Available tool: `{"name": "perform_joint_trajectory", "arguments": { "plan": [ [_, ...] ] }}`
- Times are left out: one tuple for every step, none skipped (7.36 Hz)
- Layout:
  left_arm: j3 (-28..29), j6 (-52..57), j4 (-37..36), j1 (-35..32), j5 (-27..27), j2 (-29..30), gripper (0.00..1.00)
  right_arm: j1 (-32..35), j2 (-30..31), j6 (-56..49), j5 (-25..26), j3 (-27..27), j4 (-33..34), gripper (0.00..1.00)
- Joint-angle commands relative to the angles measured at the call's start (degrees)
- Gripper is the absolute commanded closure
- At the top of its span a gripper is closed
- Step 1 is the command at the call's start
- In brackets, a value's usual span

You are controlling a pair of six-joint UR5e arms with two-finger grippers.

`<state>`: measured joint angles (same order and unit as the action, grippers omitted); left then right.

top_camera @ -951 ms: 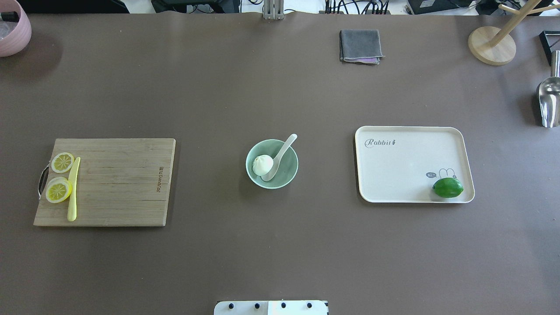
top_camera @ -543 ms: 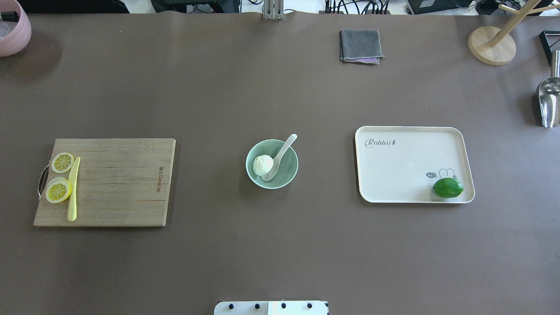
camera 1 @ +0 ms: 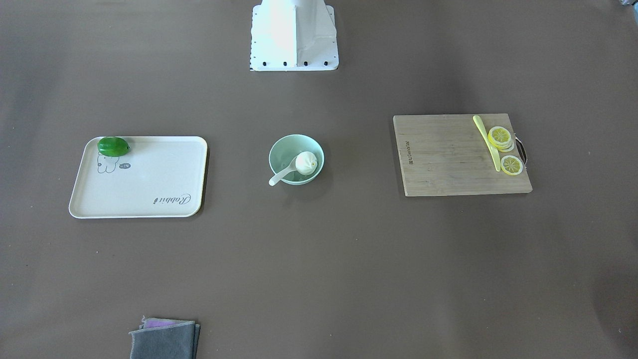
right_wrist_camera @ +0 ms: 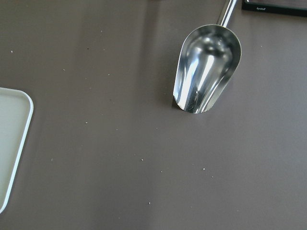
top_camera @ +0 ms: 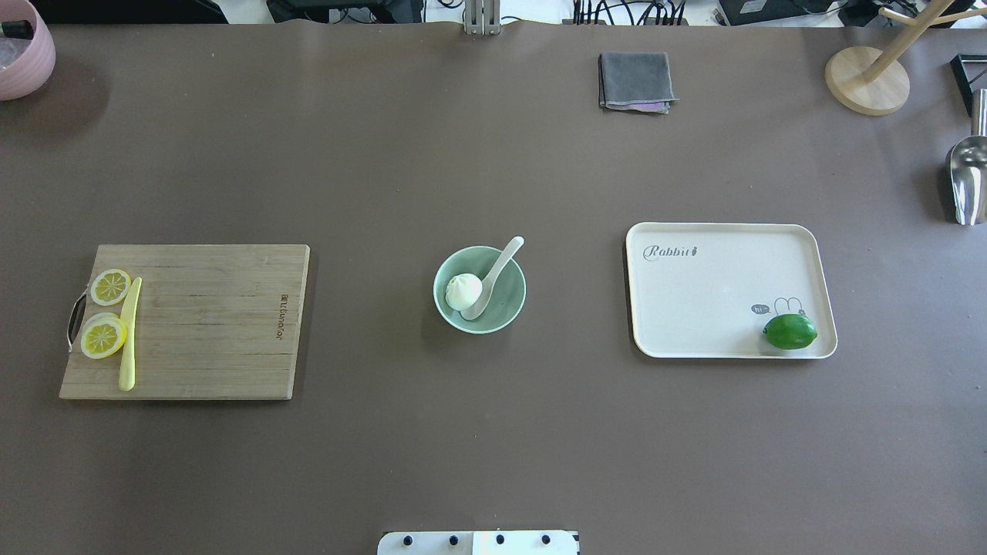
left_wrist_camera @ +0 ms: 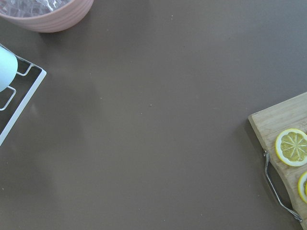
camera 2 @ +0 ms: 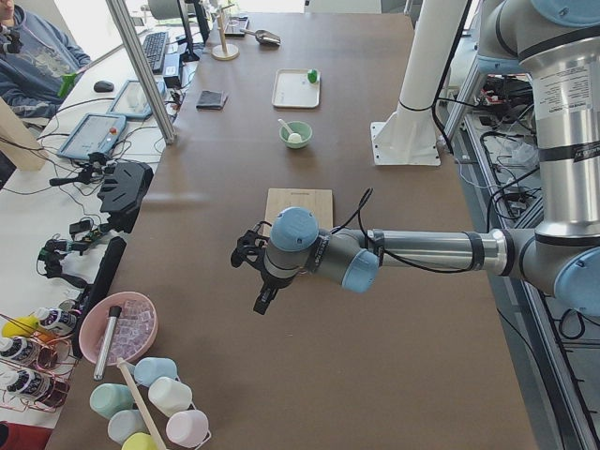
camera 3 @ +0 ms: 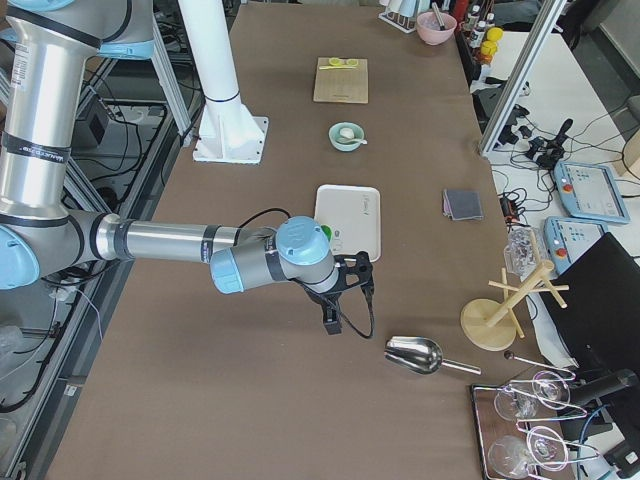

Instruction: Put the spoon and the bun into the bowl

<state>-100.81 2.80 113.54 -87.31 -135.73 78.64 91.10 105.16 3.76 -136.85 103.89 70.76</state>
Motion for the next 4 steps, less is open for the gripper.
{"name": "perform_joint_trajectory", "arguments": {
  "plan": [
    [0.87,-0.25,0.01,0.04,0.03,-0.32,0.01,-0.05,-0.13,-0.34,0.0,-0.09,-0.27,0.0],
    [0.88,-0.08,0.1,0.04,0.11,-0.41,0.01,-0.22,-0.22,0.1,0.18,-0.18,-0.1,0.0],
    [0.96,0.01,0.1,0.04,0.11,-0.33,0.01,-0.48,-0.4,0.45,0.27,-0.18,-0.09,0.0],
    [0.01,0.01,0.71,-0.05,0.03,-0.41,0.01,-0.4,-0.4,0.45,0.36,-0.27,-0.18,0.0]
  ]
}}
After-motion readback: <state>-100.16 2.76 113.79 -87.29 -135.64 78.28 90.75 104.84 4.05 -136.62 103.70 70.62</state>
